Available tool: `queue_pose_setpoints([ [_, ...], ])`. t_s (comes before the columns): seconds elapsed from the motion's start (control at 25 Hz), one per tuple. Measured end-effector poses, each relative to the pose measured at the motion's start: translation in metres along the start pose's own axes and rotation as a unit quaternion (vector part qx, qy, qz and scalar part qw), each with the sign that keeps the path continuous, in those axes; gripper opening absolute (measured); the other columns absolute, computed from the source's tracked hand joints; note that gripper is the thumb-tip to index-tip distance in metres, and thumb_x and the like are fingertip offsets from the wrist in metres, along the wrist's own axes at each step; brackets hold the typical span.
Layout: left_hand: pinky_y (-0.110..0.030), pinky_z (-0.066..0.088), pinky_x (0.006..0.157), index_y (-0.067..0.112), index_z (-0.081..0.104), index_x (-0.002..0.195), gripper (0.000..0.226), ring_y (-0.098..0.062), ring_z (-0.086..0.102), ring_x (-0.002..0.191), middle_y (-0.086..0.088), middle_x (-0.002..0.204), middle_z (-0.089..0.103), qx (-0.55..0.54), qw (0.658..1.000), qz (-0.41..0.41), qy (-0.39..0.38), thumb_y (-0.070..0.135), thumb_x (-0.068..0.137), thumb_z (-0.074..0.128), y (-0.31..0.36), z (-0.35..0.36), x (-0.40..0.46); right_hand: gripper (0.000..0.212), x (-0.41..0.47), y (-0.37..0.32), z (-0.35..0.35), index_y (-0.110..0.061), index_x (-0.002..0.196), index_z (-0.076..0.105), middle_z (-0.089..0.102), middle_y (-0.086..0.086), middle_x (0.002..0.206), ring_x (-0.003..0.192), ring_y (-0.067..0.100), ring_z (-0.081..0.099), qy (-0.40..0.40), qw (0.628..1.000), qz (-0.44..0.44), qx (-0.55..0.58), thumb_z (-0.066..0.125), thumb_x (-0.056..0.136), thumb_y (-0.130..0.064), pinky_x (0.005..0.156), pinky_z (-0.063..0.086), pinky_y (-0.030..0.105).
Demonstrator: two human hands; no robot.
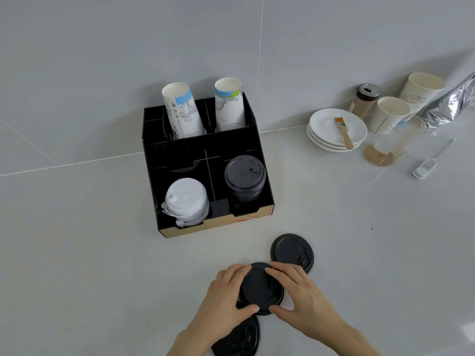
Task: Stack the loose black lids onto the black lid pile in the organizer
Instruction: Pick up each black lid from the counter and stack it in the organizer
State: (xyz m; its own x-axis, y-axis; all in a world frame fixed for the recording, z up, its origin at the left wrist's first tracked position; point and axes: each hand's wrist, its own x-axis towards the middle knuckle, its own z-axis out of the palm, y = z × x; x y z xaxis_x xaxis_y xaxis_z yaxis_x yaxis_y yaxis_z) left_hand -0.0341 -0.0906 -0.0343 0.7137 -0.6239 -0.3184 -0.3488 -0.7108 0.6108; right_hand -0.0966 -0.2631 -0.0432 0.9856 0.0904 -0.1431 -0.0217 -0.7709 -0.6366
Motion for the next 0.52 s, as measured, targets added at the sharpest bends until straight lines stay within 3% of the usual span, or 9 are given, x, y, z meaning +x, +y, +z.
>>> queue_pose_setpoints([
  [0.2,-0.026,0.023,0.108,0.028,0.015,0.136,0.067,-0.01,0.022,0.13,0.009,0.145,0.022,0.003,1.0,-0.002,0.008,0.039,0.082,0.054,0.0,-0.001,0.001,0.061,0.003,-0.002,-0.001,-0.025,0.134,0.029,0.028,-0.01,0.143,0.13,0.003,0.021,-0.008,1.0,-0.001,0.013,0.057,0.08,-0.03,0.102,0.02,0.012],
  [0.4,-0.024,0.019,0.11,0.028,0.017,0.136,0.065,-0.007,0.021,0.131,0.011,0.147,0.021,-0.013,0.999,0.009,0.03,0.039,0.084,0.053,0.0,-0.007,0.002,0.061,0.008,-0.006,-0.01,-0.024,0.133,0.03,0.028,-0.016,0.138,0.128,-0.001,0.021,0.0,0.999,0.002,0.041,0.06,0.081,-0.029,0.101,0.02,0.011],
  [0.52,-0.018,0.015,0.107,0.028,0.02,0.135,0.063,0.001,0.018,0.124,0.017,0.142,0.022,-0.031,0.998,0.031,0.053,0.038,0.083,0.055,0.004,-0.02,0.004,0.06,0.014,-0.008,-0.02,-0.025,0.132,0.033,0.027,-0.02,0.133,0.129,0.001,0.024,0.013,0.998,-0.002,0.061,0.062,0.08,-0.032,0.096,0.016,0.0],
])
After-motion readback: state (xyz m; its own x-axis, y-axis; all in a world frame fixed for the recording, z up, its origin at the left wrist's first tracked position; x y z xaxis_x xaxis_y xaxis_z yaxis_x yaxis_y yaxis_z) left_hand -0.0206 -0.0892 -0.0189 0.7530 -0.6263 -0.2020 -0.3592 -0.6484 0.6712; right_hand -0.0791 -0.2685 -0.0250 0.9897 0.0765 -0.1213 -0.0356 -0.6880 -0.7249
